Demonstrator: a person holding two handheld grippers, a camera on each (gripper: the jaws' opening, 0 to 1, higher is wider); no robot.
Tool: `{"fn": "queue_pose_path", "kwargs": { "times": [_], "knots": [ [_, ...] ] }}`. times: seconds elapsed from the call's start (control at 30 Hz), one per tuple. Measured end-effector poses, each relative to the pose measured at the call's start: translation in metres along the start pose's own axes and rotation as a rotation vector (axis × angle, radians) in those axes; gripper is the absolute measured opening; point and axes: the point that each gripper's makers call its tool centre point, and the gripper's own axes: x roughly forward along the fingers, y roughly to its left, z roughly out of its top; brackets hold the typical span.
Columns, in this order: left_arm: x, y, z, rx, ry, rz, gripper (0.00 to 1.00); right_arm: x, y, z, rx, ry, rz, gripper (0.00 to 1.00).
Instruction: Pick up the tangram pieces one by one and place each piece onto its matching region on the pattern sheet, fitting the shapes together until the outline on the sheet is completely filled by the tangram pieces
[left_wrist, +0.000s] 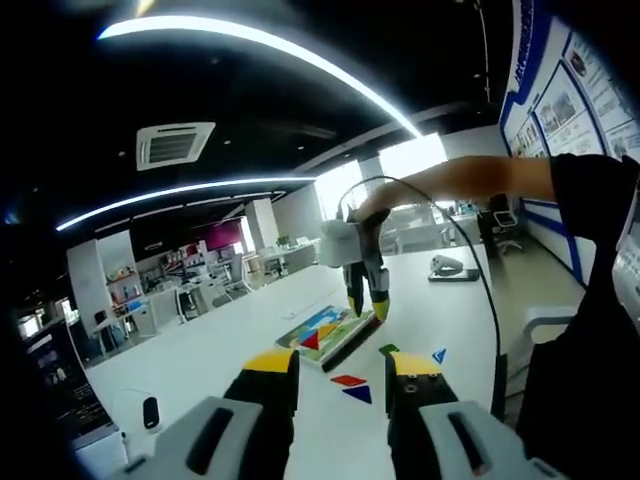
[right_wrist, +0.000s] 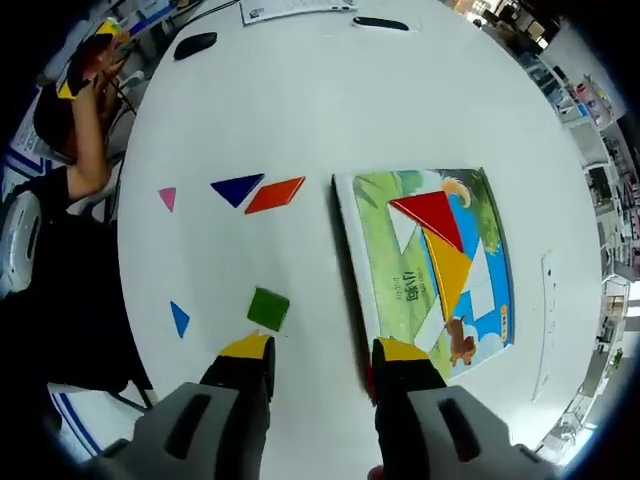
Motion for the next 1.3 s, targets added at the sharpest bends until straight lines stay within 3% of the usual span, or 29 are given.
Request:
{"fn": "queue_pose_path", "kwargs": {
  "times": [0.1, 0.17, 0.4, 0.5, 0.77, 0.97, 1.13, 1.3],
  "knots": [
    [0.0, 0.0, -0.001, 0.0, 0.002, -0.001, 0.36, 0.007, 0.01, 0.003, 0.024, -0.014, 0.036, 0.39],
    [-0.001, 0.001, 0.0, -0.001, 0.002, 0.001, 0.36, 0.011, 0.017, 0.006, 0.092, -0.033, 0.067, 0.36],
    [-0.001, 0.001, 0.0, 0.001, 0.0, 0.001, 0.36, 0.031, 0.031, -0.008, 0.124, 0.039, 0.076, 0.36],
    [-0.001, 0.0, 0.0, 0.003, 0.0, -0.001, 0.36, 0.036, 0.035, -0.006, 0.155, 0.041, 0.081, 0.36],
    [0.0, -0.001, 0.001, 0.006, -0.001, -0.002, 0.36, 0.042, 0.032, -0.003, 0.202, 0.054, 0.046, 0.36],
    [-0.001, 0.0, 0.0, 0.005, -0.001, 0.0, 0.36, 0.046, 0.035, -0.001, 0.191, 0.068, 0.034, 0.35],
    [0.0, 0.0, 0.001, 0.007, -0.002, -0.003, 0.36, 0.048, 0.033, -0.002, 0.174, 0.114, -0.029, 0.32],
    [0.001, -0.001, 0.001, 0.009, -0.003, -0.006, 0.36, 0.048, 0.037, -0.001, 0.204, 0.139, -0.037, 0.24]
  ]
}}
